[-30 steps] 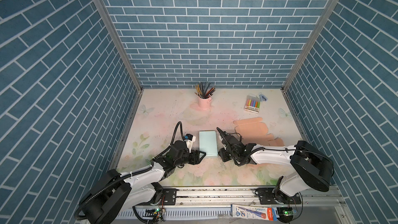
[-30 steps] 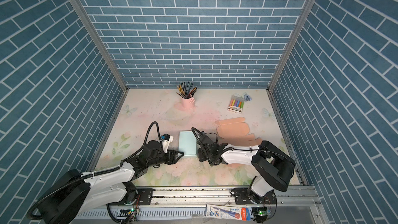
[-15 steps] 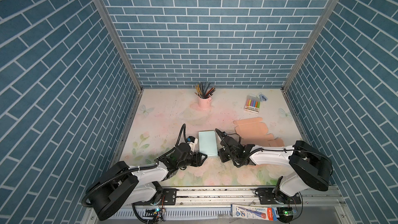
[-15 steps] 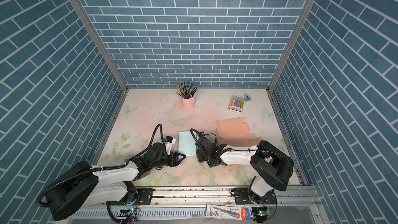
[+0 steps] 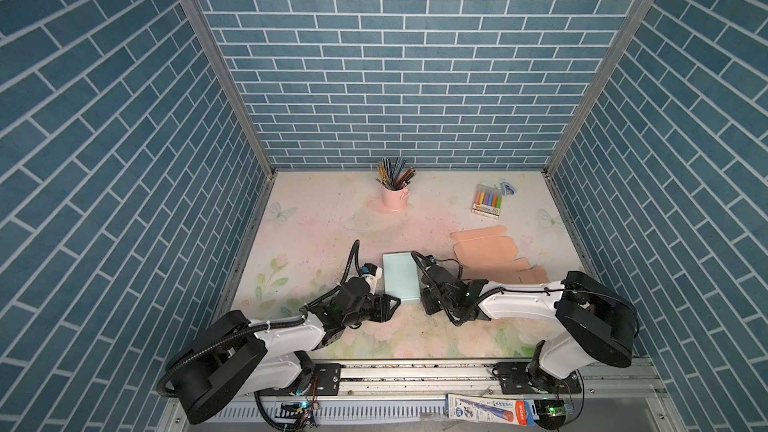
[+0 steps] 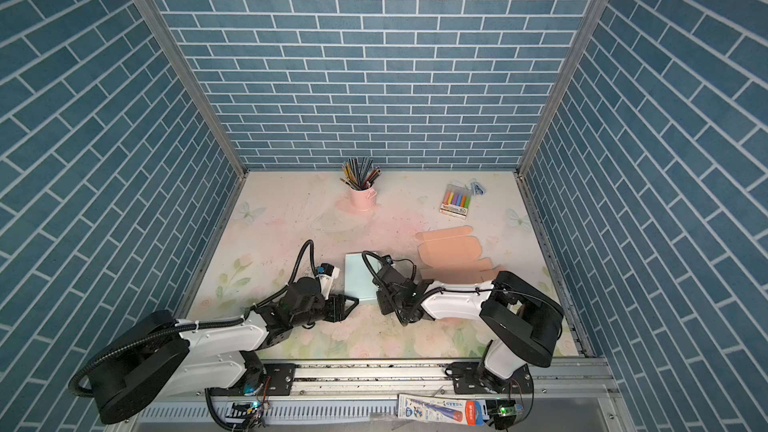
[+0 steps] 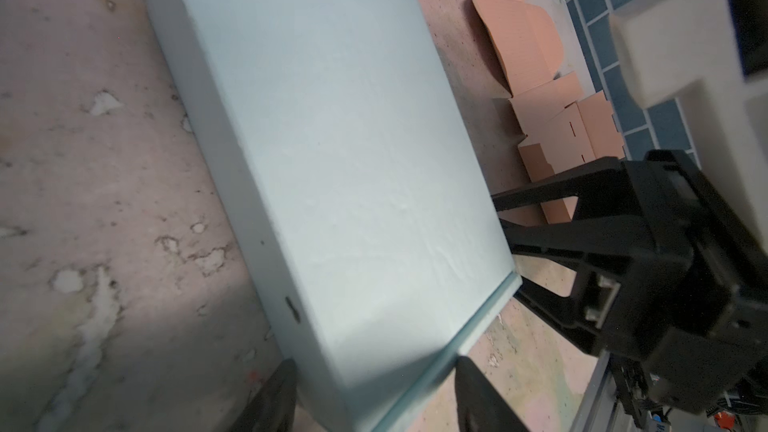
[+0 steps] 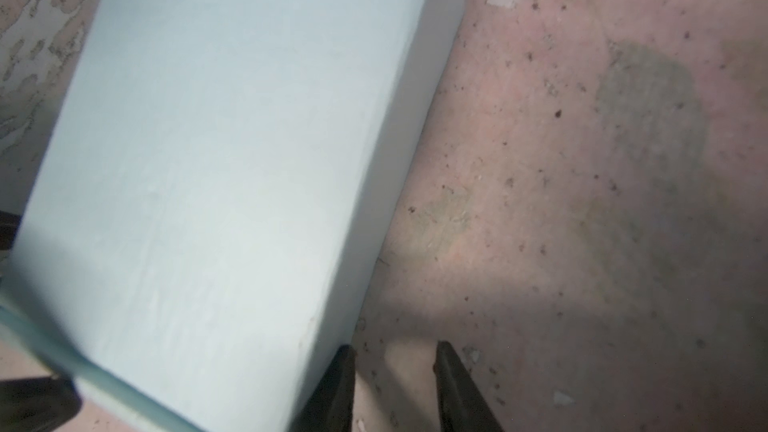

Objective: Fold the paper box

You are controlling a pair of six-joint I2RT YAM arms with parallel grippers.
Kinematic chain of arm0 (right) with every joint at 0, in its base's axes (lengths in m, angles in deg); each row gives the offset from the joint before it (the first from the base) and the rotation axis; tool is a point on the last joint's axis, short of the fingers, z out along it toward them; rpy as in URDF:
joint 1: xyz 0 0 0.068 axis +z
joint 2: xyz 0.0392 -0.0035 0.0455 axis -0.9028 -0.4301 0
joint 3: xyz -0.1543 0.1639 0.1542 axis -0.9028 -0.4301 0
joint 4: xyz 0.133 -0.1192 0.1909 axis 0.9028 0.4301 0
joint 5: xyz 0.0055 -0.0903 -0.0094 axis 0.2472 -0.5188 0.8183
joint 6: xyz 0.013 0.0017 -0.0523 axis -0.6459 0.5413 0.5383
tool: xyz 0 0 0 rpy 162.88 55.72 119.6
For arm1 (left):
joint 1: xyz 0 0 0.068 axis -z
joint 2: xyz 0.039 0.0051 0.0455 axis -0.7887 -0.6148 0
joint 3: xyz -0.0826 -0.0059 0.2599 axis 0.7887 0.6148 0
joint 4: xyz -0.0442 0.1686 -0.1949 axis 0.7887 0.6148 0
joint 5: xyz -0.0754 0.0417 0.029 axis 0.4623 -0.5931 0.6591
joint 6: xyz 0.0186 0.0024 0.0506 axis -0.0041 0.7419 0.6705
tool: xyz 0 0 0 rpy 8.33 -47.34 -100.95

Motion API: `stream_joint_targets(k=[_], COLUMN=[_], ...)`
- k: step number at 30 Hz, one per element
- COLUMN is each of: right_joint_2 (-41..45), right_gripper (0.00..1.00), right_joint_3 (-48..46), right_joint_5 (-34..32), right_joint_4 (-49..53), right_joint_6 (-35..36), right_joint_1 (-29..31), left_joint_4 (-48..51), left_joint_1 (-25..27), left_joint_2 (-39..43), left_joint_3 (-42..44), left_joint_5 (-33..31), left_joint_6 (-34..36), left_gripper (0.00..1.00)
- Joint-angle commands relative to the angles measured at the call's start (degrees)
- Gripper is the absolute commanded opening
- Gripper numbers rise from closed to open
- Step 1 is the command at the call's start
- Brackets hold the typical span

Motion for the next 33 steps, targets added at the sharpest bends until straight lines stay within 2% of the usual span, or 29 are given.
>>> stream_joint_targets(k=[1, 7, 11, 17, 21, 25, 29, 33], right_joint_2=[-0.8, 0.74, 1.49, 4.02, 8.05, 11.24, 11.09, 8.44], right_gripper=[0.35, 0.36, 0.36, 0.36, 0.39, 0.47, 0.61, 0.69], right_joint_3=[2.33, 1.48, 0.33, -1.29, -1.98, -0.92, 2.32, 6.4], right_joint_5=[8.6, 9.21, 8.5, 7.27, 4.04, 4.54, 9.65, 14.97], right_joint_4=[-4.59, -5.57, -4.71, -3.26, -0.71, 1.08, 2.18, 1.66], right_joint_6=[-0.91, 1.08, 2.45, 4.3, 6.6, 9.99, 14.04, 17.68], right_joint_1=[3.02, 4.3, 4.6, 4.59, 4.51, 2.59, -2.94, -8.9], left_joint_4=[-6.26, -6.28, -3.76, 4.75, 10.52, 14.19, 16.34, 17.99], left_joint_1=[1.62, 0.72, -3.04, -8.85, -10.0, -9.9, -8.58, -4.94], left_joint_2=[-1.01, -1.03, 1.12, 7.2, 12.39, 15.4, 17.53, 19.86], left_joint_3=[-0.76, 0.36, 1.68, 2.06, 1.96, 1.69, 1.77, 1.73], left_joint_5=[3.81, 2.59, 2.58, 2.67, 0.36, 0.5, 1.21, -0.01], left_joint_6=[-0.71, -0.64, 0.46, 4.21, 5.33, 5.45, 4.83, 3.66], left_gripper=[0.6, 0.6, 0.61, 0.66, 0.7, 0.74, 0.8, 0.82])
